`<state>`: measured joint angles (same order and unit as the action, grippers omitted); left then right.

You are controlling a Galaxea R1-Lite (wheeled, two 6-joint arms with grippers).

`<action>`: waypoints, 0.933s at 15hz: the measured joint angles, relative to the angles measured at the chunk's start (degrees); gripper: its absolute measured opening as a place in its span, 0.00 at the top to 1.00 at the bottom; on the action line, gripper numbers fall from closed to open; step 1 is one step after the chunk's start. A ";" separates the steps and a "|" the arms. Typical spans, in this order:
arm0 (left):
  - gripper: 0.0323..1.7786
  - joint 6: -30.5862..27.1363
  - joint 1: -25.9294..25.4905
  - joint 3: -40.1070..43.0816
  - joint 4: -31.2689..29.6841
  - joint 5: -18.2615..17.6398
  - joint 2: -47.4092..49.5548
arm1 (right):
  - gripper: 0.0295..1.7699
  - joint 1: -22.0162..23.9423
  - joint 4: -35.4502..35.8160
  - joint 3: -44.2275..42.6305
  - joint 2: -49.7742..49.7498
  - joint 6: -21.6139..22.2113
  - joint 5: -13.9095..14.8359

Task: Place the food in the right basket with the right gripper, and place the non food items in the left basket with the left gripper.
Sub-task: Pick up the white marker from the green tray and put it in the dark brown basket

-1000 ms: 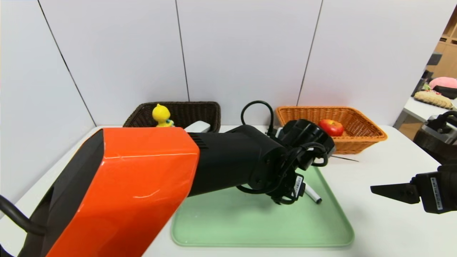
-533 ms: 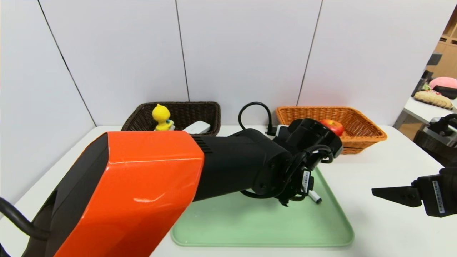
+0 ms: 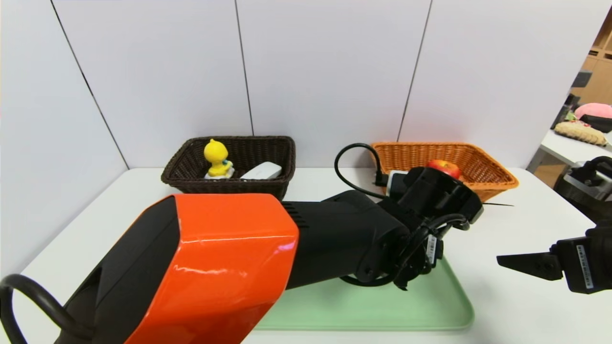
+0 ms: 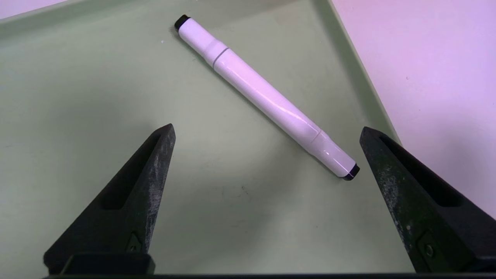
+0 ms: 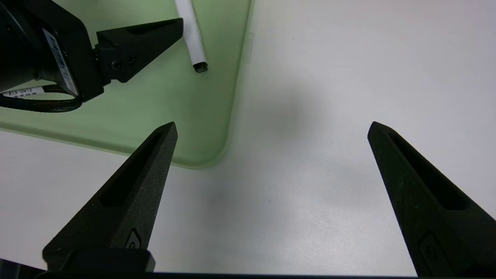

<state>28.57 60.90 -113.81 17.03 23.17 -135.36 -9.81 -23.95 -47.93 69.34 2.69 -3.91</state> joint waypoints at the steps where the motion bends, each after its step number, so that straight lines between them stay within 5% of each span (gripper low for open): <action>1: 0.05 -0.79 0.09 0.00 -0.74 -0.02 -0.44 | 0.04 0.00 0.00 0.17 0.01 0.00 -0.02; 14: 0.05 -5.79 0.12 -0.09 -3.56 3.06 -3.64 | 0.04 0.00 0.01 0.80 0.15 0.02 -0.10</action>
<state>22.78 61.03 -113.90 13.47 26.23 -139.01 -9.81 -23.94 -47.13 69.49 2.72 -4.01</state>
